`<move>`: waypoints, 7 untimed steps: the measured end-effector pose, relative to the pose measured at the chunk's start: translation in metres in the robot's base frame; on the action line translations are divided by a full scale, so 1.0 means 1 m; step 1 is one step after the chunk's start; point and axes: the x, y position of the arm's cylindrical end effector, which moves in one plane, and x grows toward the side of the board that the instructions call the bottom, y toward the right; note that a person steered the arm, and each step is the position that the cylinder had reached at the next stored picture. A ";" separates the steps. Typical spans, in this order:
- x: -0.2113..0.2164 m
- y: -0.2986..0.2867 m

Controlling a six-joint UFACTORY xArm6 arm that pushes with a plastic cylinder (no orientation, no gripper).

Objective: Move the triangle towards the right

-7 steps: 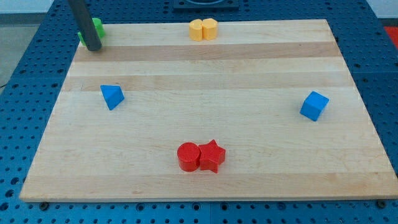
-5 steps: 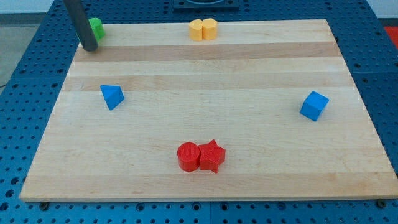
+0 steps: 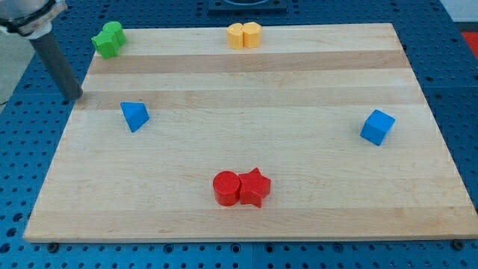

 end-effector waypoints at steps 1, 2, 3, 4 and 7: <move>0.036 0.000; 0.073 0.004; 0.082 0.053; 0.080 0.127; 0.075 0.042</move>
